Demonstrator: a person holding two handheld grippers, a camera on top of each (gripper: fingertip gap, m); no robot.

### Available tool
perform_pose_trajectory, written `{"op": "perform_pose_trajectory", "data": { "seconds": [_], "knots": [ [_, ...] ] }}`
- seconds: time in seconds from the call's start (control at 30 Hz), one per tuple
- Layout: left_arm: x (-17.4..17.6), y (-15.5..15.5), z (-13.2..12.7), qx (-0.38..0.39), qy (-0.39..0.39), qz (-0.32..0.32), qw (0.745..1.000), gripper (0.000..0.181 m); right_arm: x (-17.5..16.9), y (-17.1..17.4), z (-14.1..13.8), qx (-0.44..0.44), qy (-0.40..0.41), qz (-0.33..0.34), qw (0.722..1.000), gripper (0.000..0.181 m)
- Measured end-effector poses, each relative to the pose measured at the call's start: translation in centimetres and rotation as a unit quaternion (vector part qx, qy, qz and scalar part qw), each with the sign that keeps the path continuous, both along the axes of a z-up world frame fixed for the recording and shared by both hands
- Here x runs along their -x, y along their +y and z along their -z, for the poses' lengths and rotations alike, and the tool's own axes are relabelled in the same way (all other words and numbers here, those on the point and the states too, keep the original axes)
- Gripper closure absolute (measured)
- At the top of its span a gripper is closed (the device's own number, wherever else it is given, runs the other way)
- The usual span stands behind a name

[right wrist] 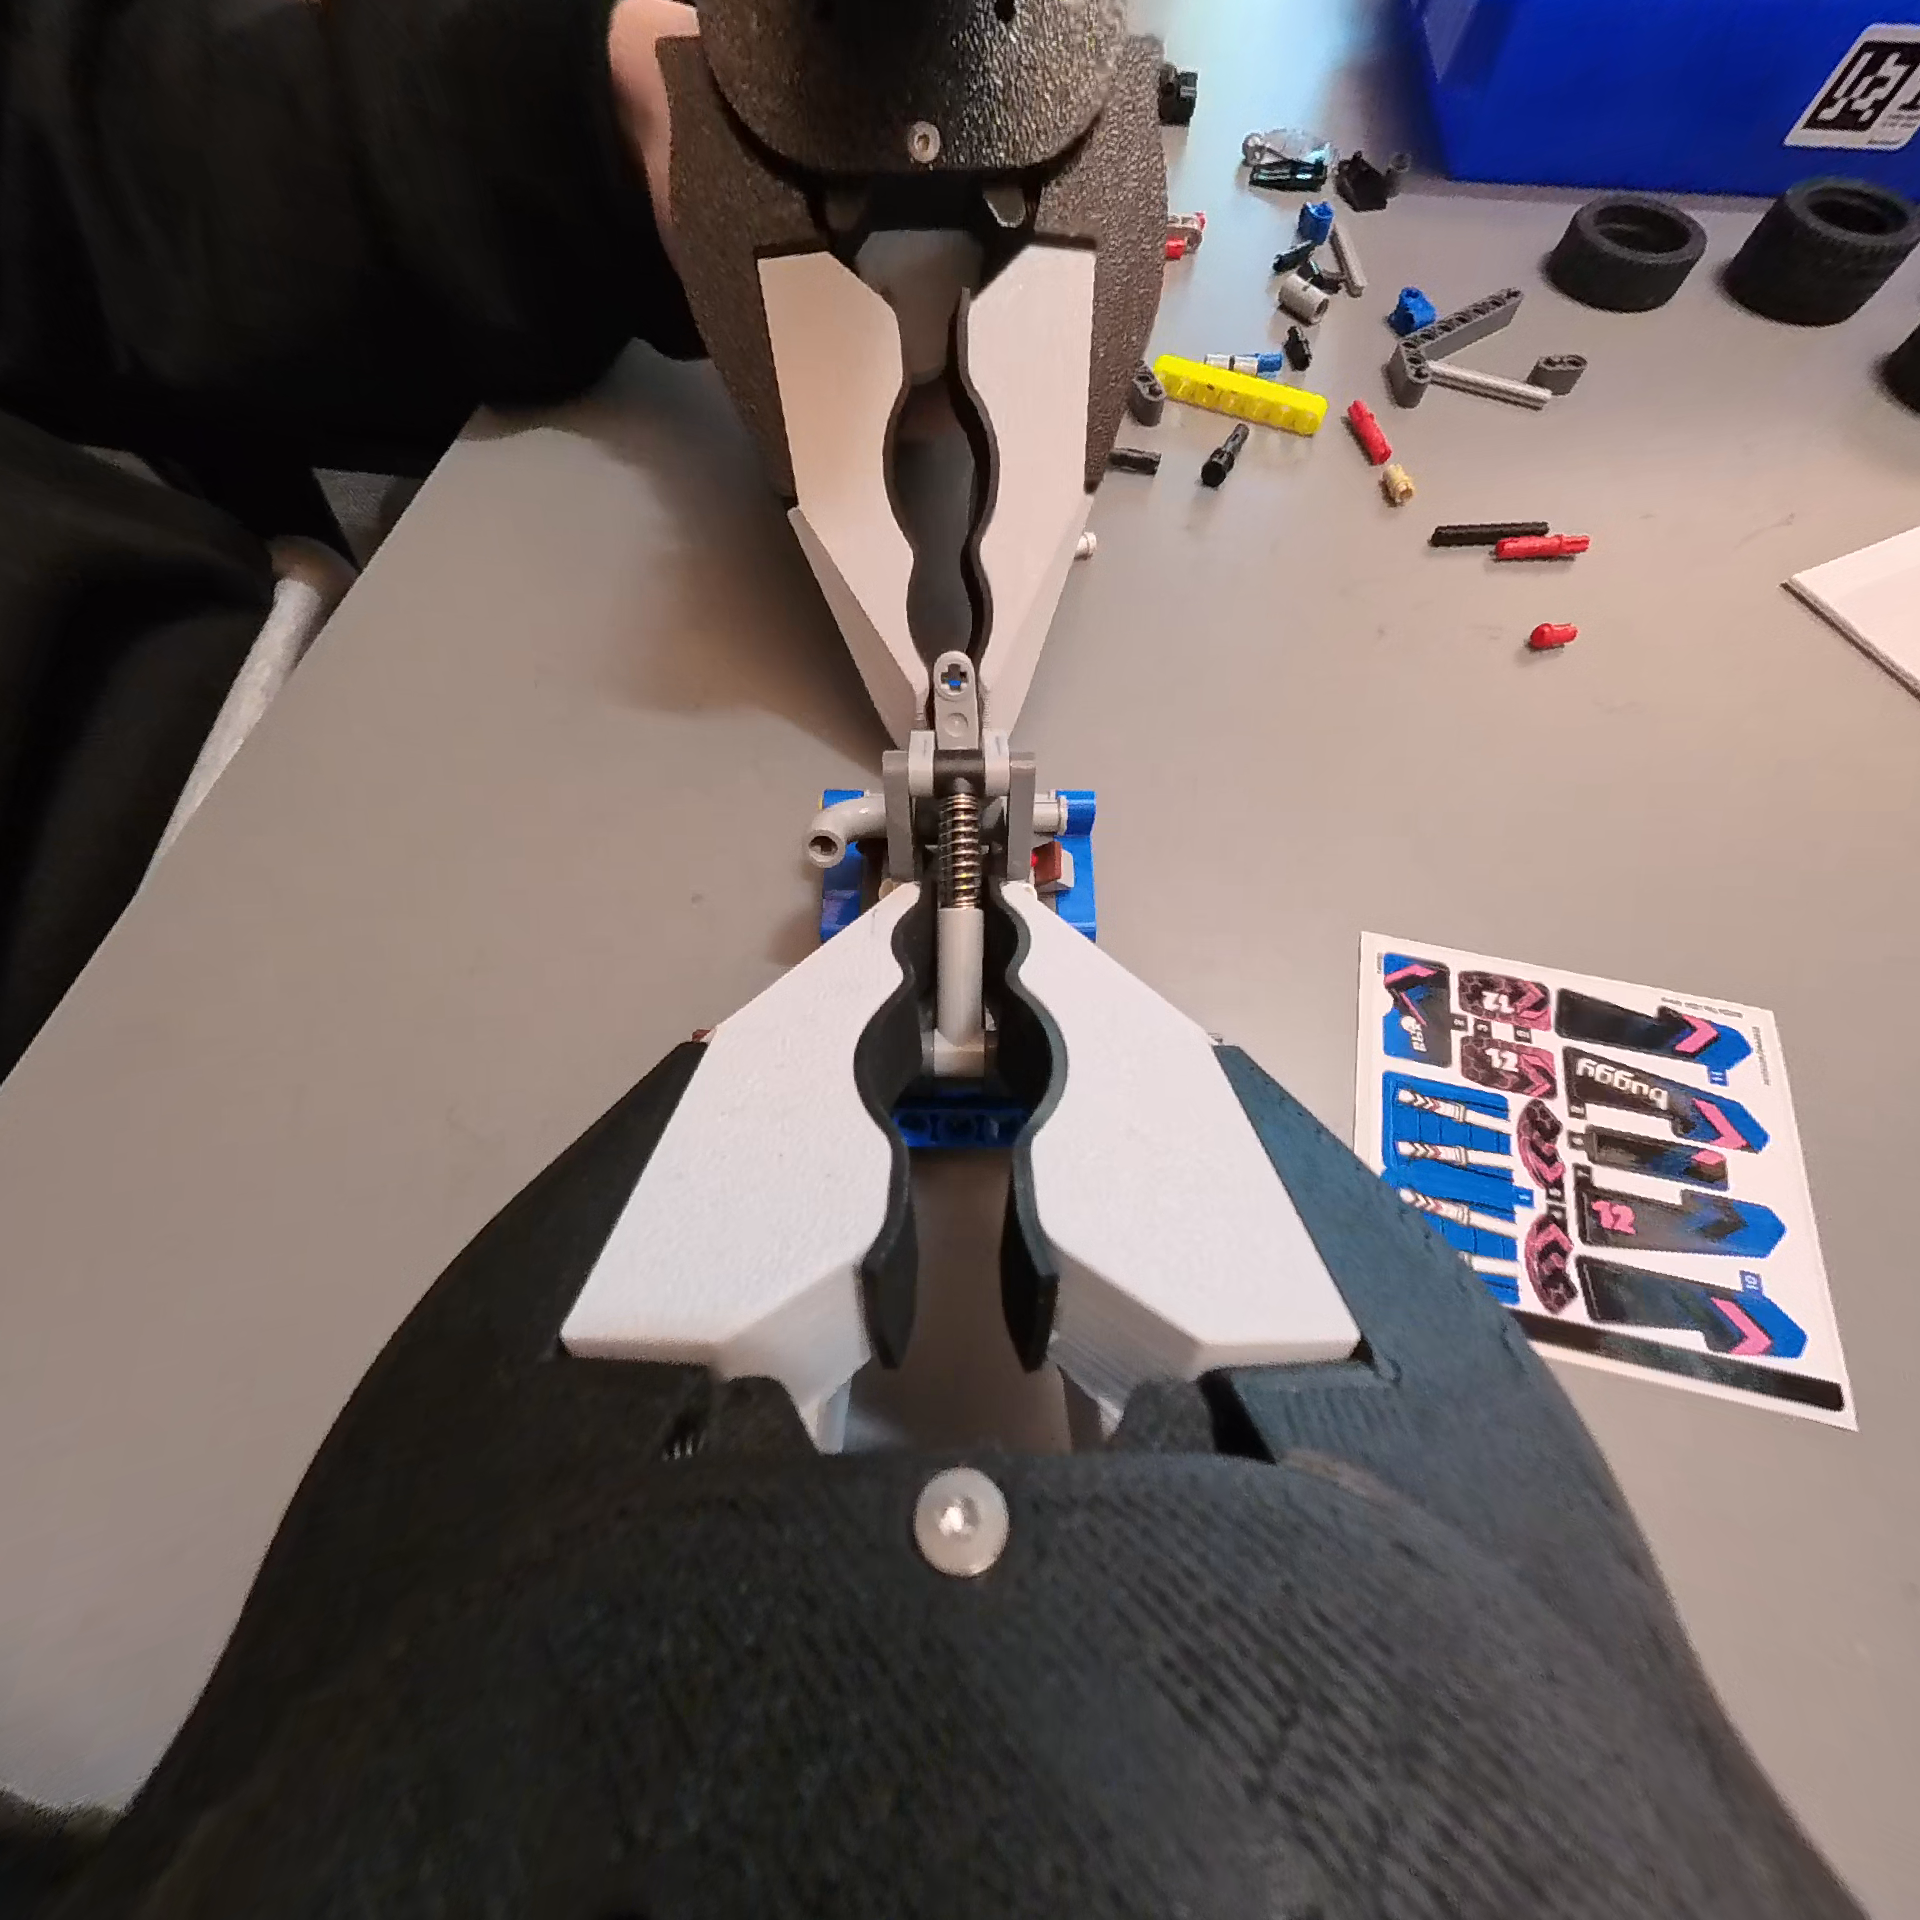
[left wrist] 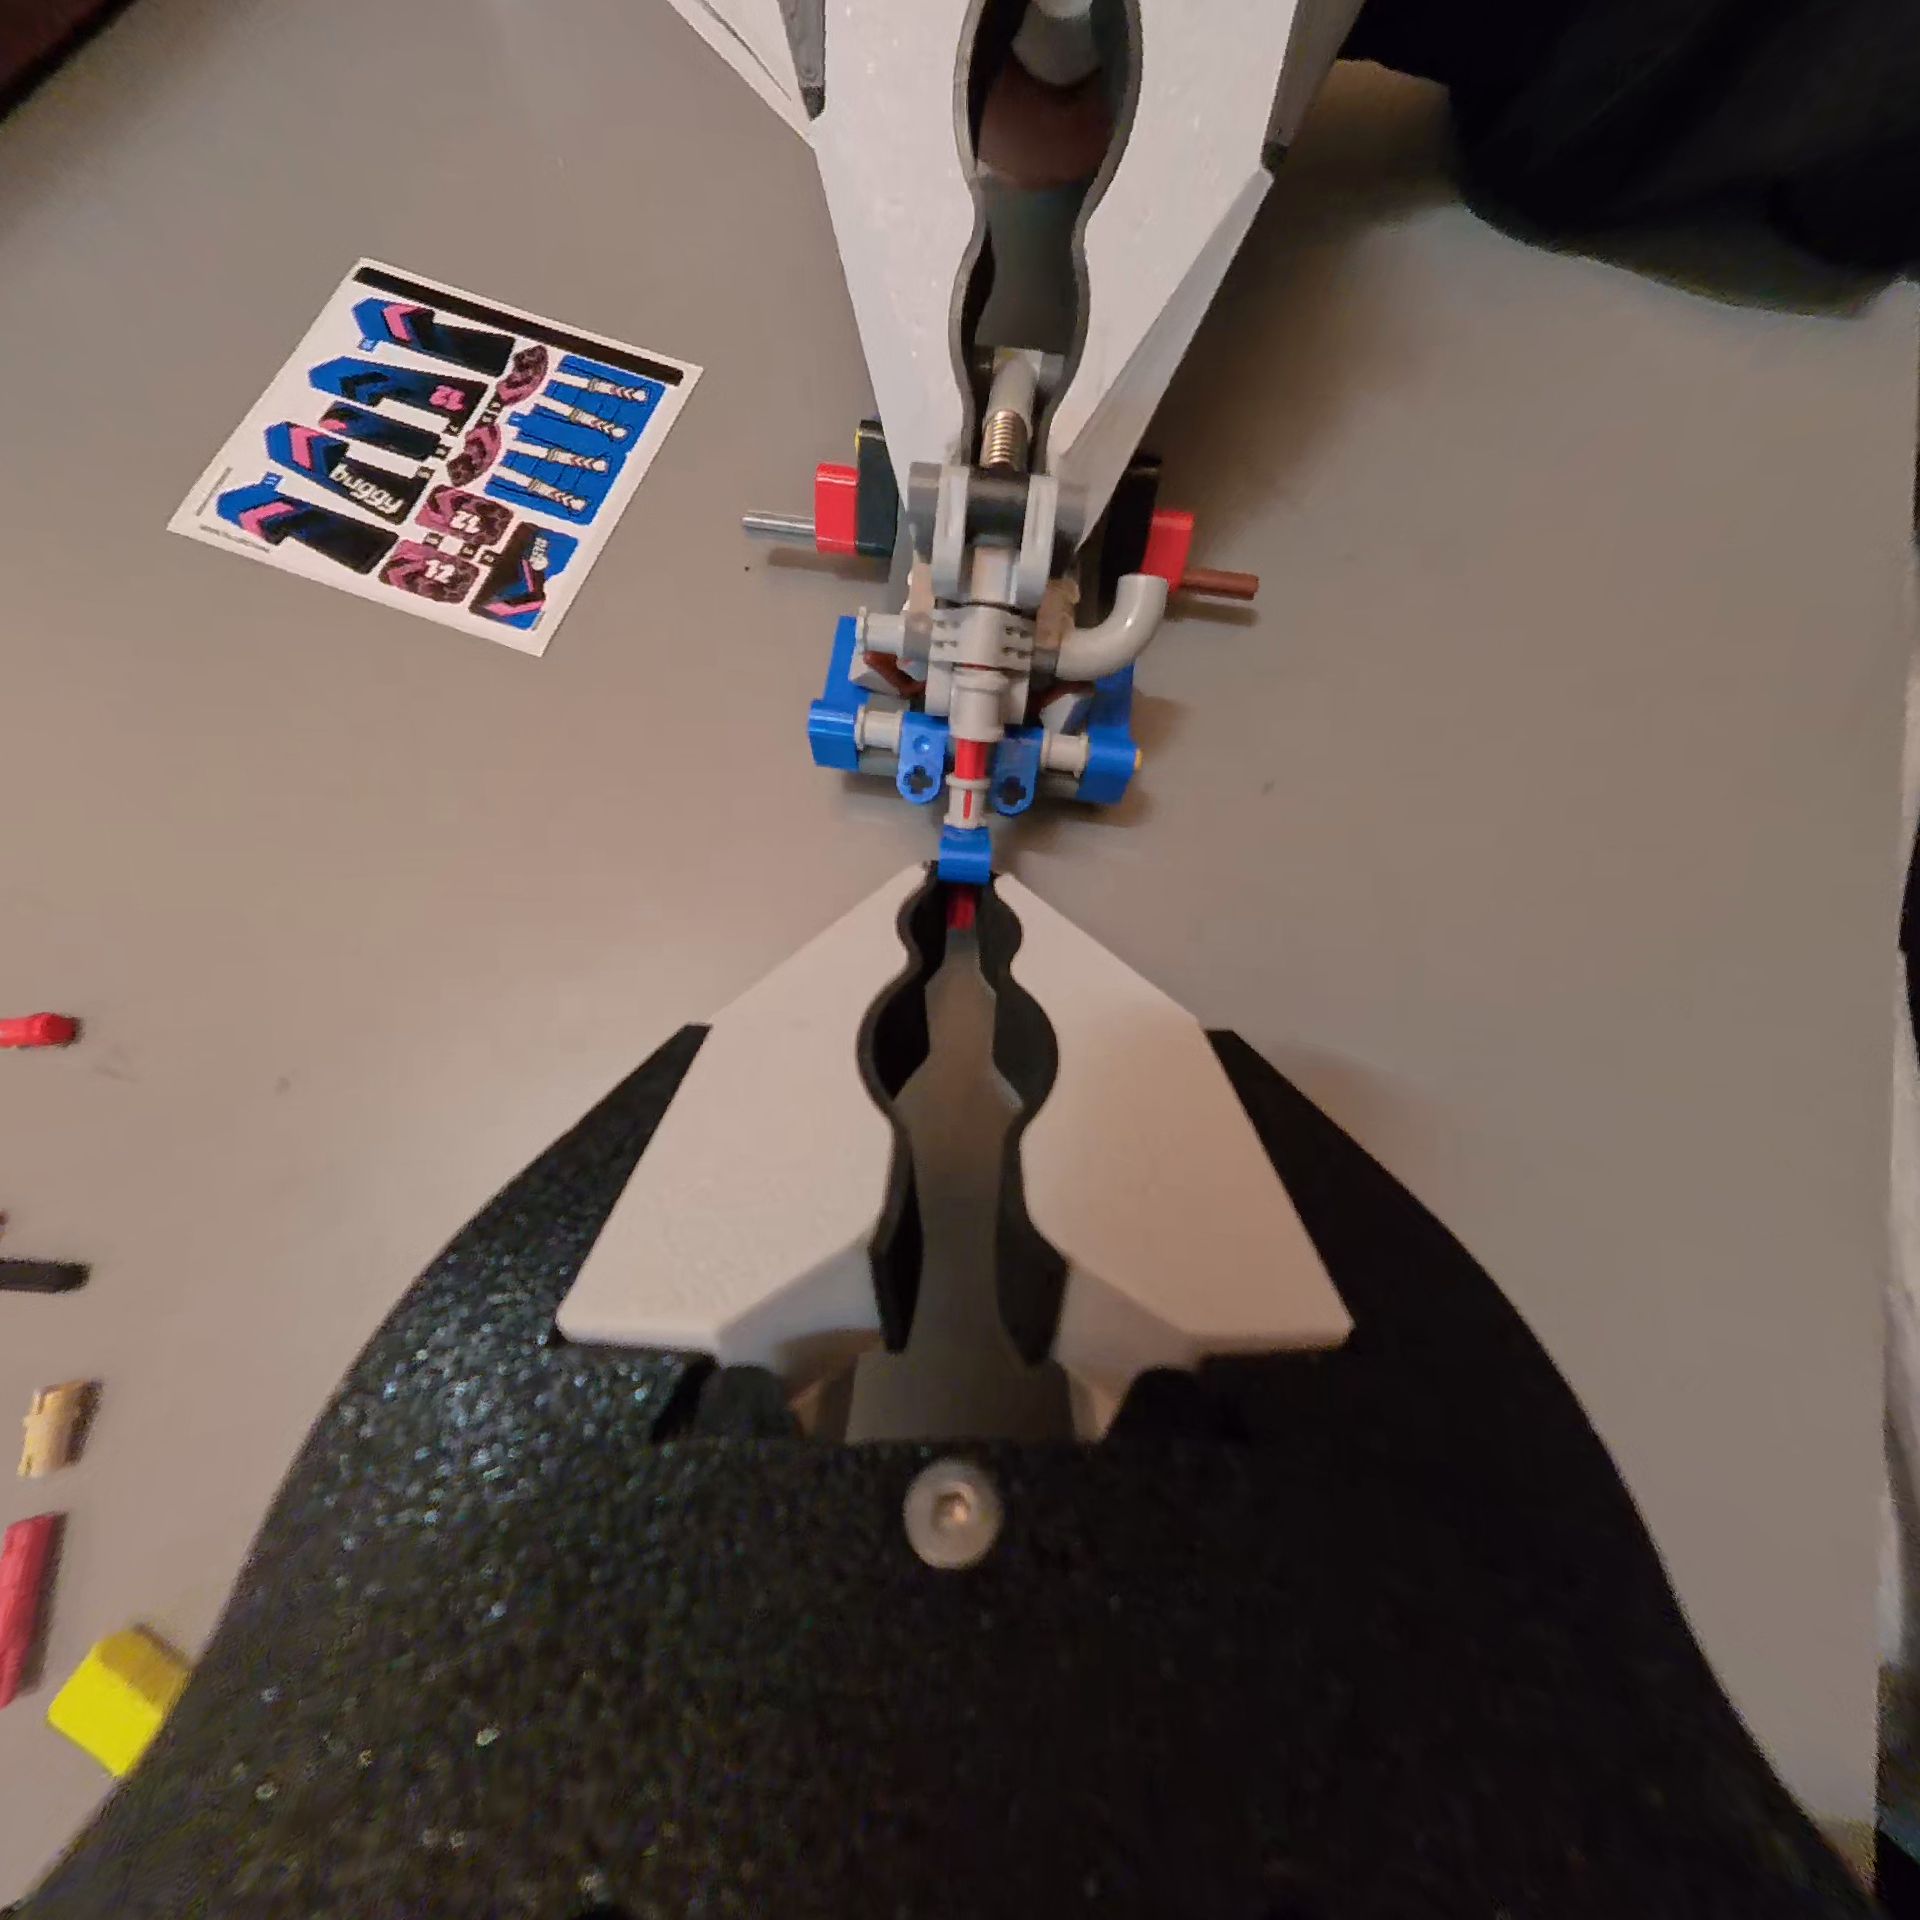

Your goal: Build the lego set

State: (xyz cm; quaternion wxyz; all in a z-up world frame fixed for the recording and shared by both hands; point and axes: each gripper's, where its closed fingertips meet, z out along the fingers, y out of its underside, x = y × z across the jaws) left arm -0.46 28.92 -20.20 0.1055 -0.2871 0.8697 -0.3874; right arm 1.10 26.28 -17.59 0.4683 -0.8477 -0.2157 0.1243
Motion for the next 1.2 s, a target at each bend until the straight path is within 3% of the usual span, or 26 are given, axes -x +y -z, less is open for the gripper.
{"op": "perform_pose_trajectory", "data": {
  "seconds": [0.87, 1.2],
  "knots": [
    [0.3, -0.2, 0.0, -0.026, -0.048, 0.021, 0.998, 0.169, 0.0, -0.1, 0.0, 0.001, 0.004, -0.003, 1.0, 0.175],
    [0.9, 1.5, 0.0, -0.024, -0.042, 0.019, 0.999, 0.172, 0.0, 0.0, 0.0, 0.001, 0.005, -0.003, 1.0, 0.175]
  ]
}}
